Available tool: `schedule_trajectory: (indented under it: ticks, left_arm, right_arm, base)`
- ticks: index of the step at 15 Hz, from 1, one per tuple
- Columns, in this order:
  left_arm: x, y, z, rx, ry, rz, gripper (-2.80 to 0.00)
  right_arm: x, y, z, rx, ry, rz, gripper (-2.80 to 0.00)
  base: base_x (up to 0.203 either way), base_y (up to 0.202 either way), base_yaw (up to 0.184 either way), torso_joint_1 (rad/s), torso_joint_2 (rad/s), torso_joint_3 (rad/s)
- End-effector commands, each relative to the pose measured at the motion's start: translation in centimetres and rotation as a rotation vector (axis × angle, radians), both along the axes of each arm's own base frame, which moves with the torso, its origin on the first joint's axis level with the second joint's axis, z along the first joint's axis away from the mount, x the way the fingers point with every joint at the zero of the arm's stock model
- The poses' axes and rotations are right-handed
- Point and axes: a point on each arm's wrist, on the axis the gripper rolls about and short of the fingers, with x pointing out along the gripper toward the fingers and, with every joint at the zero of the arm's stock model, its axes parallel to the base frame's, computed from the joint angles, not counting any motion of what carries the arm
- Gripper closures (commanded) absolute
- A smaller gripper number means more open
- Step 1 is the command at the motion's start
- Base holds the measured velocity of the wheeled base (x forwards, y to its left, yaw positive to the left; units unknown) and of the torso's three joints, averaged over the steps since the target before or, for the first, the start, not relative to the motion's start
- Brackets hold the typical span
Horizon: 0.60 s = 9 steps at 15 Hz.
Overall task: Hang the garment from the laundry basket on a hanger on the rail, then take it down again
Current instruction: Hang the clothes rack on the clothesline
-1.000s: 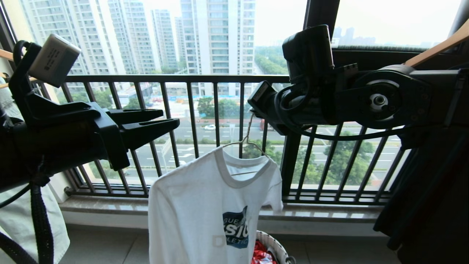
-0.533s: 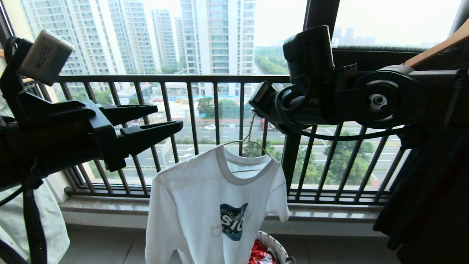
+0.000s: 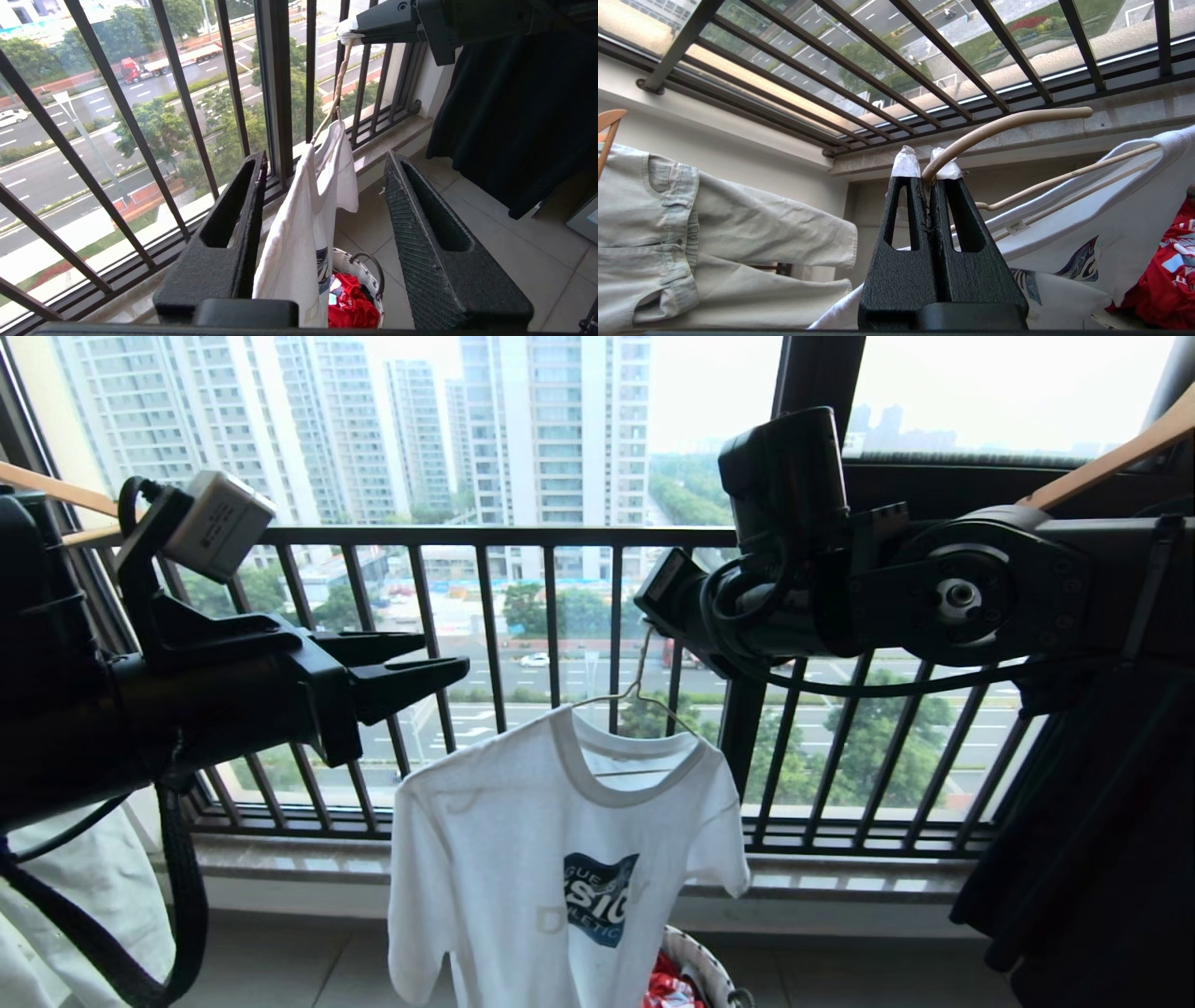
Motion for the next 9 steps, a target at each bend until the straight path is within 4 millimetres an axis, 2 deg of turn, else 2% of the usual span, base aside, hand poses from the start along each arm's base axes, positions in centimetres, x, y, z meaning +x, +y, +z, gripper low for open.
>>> schedule_trajectory:
  ticks: [1, 4, 9]
  left_arm:
    - [0.8, -0.2, -0.3, 0.011, 0.029, 0.0, 0.0]
    - [1.0, -0.3, -0.3, 0.057, 0.155, -0.002, 0.0]
    - [4.7, -1.6, 0.6, 0.178, 0.228, -0.021, 0.0]
  right_arm:
    - [0.0, 0.0, 0.0, 0.003, 0.003, -0.001, 0.0]
    - [-0.2, -0.2, 0.4, -0.004, -0.01, 0.0, 0.0]
    - [-0.4, -0.2, 0.3, -0.022, -0.01, 0.012, 0.0]
  base:
    - [0.0, 0.0, 0.0, 0.0, 0.0, 0.0]
    - [0.0, 0.0, 0.0, 0.0, 0.0, 0.0]
    - [0.0, 0.0, 0.0, 0.0, 0.0, 0.0]
